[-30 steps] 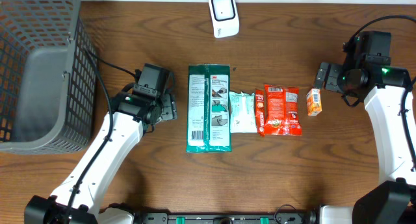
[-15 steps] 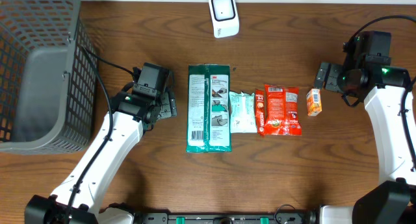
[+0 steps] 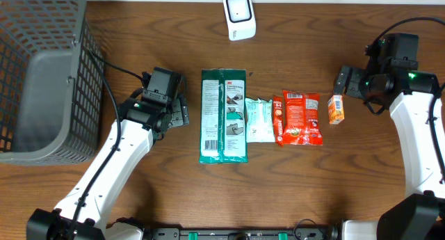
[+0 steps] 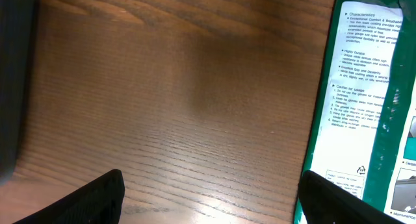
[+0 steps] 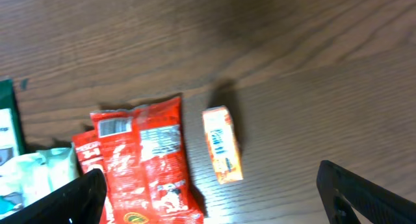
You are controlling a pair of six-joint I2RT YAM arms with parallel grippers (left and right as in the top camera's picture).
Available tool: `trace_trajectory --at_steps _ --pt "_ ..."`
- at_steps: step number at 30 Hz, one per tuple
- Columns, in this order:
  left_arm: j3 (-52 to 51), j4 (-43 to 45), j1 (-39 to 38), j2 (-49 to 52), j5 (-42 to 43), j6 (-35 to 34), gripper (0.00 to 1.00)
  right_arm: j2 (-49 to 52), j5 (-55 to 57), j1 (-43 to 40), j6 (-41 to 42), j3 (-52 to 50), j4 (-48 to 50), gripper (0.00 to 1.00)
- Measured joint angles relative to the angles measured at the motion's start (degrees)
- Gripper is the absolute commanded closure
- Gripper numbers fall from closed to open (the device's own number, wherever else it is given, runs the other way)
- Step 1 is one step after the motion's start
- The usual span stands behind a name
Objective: Scan the item barcode
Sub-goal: 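Release the gloves packet and hold the left gripper beside it, then move the right gripper left over the red Nescafe stick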
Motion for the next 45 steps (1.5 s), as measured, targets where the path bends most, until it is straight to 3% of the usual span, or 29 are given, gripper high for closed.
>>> trace_trajectory --at_steps 9,10,12,13,15,25,31,36,45 --pt "0.00 0.00 0.00 0.00 -0.02 0.00 0.14 0.00 -10.78 0.00 0.15 0.00 0.15 0.01" --pt "0.00 0.00 0.00 0.00 0.00 0.00 0.14 0.00 -11.43 0.00 0.15 0.00 0.20 0.06" --pt "0.00 0.00 0.00 0.00 -0.02 0.00 0.14 0.00 -13.09 0.00 -0.07 0.00 0.02 0.34" --pt "0.00 0.00 0.00 0.00 -0.02 0.00 0.14 0.00 -13.66 0.00 0.11 0.00 -0.22 0.64" --pt "0.00 0.00 0.00 0.00 -0.02 0.00 0.13 0.00 -14.64 0.04 0.33 0.00 -1.09 0.99" --pt "0.00 -0.02 0.00 0.00 -0.02 0.00 0.14 0.00 -15.98 2.93 -0.79 0.00 -10.38 0.98" --pt "0.00 -0.22 0.00 0.02 0.00 0.00 0.14 0.00 -15.96 5.60 -1.01 0.00 -12.85 0.88" --pt "0.00 -1.16 0.00 0.00 0.00 0.00 0.14 0.00 -15.85 12.81 0.20 0.00 -11.58 0.79" --pt "0.00 -0.87 0.00 0.00 0.00 -1.31 0.13 0.00 -6.40 24.98 6.36 0.00 -7.43 0.77"
